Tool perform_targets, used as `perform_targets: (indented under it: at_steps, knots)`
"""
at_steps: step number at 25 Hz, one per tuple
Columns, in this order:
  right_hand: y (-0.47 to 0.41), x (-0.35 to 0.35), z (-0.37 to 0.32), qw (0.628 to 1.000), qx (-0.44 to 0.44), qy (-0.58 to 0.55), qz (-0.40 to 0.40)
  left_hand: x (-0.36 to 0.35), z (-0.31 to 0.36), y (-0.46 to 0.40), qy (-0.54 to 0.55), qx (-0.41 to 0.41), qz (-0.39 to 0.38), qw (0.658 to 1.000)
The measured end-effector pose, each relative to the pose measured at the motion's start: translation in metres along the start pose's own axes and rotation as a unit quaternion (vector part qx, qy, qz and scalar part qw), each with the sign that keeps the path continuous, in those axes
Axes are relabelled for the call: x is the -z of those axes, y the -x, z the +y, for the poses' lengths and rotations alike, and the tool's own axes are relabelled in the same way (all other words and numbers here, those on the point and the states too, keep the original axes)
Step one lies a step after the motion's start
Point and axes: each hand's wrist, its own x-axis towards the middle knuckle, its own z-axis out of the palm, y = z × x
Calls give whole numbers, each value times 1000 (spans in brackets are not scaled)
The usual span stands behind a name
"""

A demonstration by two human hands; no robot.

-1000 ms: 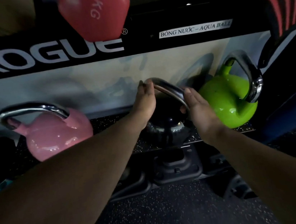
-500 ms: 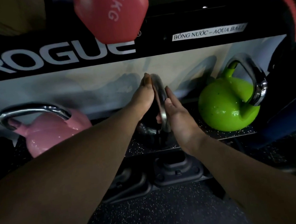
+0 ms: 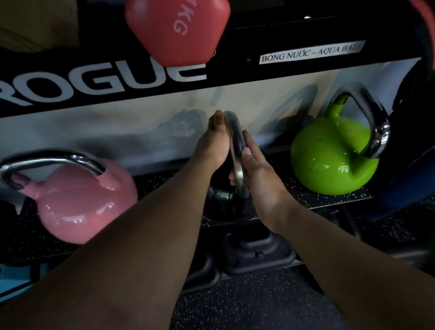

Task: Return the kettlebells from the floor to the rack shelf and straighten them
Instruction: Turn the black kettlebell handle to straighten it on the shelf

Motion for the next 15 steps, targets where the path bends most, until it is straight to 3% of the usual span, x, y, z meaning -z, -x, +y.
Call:
perform_targets:
  at_steps: [13, 15]
  knots:
    - [-8, 11, 1, 998, 3, 60, -28, 6, -2, -2, -59, -25, 1, 998]
    - [-8, 15, -1, 996, 3, 82, -35, 11, 2, 4, -107, -31, 9, 994]
